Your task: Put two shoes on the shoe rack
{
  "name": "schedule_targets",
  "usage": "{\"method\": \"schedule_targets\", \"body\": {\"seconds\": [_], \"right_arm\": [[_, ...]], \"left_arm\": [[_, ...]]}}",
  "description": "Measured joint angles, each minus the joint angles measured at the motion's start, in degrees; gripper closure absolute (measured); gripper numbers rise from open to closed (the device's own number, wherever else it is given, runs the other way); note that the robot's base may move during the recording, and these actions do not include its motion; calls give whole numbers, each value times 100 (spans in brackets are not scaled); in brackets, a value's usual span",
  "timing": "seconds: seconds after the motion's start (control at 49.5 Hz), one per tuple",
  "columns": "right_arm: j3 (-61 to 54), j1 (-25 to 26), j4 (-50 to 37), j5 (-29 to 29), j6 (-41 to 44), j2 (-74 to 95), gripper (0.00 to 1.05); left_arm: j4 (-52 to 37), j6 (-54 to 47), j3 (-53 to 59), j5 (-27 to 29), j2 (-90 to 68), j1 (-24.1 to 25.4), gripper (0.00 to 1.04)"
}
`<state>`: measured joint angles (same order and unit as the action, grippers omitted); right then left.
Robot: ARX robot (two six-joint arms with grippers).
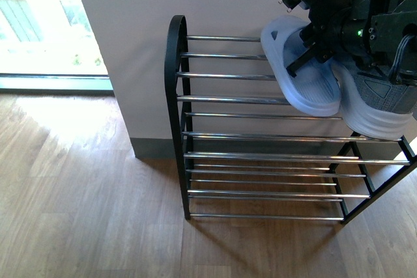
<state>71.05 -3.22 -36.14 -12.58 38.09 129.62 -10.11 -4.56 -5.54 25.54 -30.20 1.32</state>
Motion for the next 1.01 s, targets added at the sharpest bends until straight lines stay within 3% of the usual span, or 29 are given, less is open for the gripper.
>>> {"method": "schedule_targets", "body": {"seconds": [0.363,0.525,0.868,1.009], "right_arm": [[153,28,883,168,-461,-103,35],[385,142,1856,374,-765,-402,8],[2020,780,5025,1408,-1794,-776,9],[2347,1095,5145,1526,-2048,-822,9]], "left_arm": [[0,0,0,0,0,0,103],[0,0,0,0,0,0,103],[0,0,0,0,0,0,103],[-2,0,0,0,0,0,103]]}}
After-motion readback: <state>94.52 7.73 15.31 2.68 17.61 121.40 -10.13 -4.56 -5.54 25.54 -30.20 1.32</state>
